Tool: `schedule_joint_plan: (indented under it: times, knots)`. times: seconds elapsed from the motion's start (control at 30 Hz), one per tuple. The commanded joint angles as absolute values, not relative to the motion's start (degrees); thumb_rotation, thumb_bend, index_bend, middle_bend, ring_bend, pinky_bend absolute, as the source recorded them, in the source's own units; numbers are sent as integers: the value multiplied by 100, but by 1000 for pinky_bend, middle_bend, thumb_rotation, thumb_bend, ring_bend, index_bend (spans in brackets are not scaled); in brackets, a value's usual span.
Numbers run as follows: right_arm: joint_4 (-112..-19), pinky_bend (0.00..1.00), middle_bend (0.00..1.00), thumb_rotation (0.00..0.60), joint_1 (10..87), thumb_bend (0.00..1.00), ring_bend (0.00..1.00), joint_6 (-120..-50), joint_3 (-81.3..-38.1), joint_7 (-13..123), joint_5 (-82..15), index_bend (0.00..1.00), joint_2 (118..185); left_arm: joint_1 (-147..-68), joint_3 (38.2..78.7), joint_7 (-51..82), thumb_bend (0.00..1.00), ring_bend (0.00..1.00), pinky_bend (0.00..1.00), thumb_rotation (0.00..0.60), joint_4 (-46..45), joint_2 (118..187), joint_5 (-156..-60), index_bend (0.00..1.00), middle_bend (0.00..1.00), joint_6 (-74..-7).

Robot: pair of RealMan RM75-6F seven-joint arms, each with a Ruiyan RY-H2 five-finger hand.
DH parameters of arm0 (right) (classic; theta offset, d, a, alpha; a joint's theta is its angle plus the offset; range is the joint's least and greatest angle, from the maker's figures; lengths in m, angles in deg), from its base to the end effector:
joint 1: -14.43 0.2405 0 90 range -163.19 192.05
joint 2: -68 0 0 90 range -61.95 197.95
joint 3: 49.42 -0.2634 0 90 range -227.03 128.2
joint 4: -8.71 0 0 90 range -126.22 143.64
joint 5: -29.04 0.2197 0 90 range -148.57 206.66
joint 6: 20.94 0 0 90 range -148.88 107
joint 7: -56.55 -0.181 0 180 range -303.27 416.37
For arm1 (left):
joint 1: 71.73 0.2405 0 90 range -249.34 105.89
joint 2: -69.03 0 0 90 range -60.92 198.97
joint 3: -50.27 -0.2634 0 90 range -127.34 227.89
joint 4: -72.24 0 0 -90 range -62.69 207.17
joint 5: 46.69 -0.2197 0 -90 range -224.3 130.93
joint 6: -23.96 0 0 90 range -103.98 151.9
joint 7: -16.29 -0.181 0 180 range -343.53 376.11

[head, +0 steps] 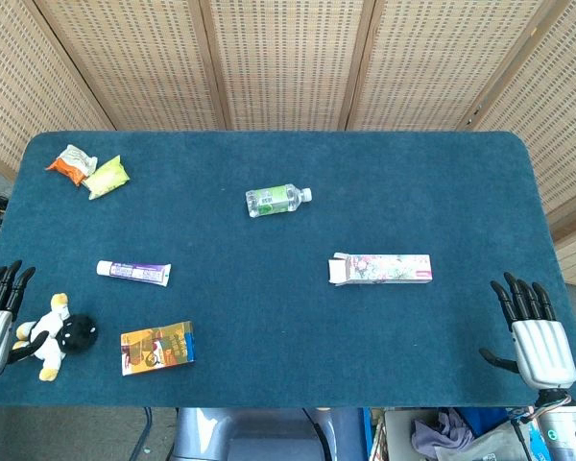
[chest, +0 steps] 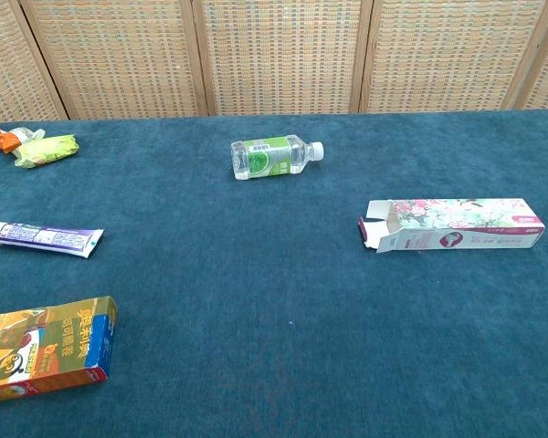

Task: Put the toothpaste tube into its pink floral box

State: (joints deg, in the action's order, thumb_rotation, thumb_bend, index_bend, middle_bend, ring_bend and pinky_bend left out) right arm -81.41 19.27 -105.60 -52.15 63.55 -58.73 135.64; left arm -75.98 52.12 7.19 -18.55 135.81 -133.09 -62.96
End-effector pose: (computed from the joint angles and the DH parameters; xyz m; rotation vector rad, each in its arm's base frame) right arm -0.3189 -0.2188 0.1326 1.4483 -0.8207 0.8422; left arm -0.3229 0.2122 0.1421 -1.4204 -0.7898 -0.8048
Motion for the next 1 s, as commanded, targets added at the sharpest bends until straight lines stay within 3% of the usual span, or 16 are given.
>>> schedule_joint_plan:
  times: [0.03,1.0]
  knots:
    - [-8146,0,0,600,1923,0,0,-10557,-5217,6341,-5862,0,13555,-7603,5204,693,217,0,0,600,-1859,13589,-13318,0,0,-6285]
    - [-8223,0,0,600,1916,0,0,-10574,-5181,6384,-5907,0,13542,-7692,5209,883,217,0,0,600,-1882,13583,-13481,0,0,-6250]
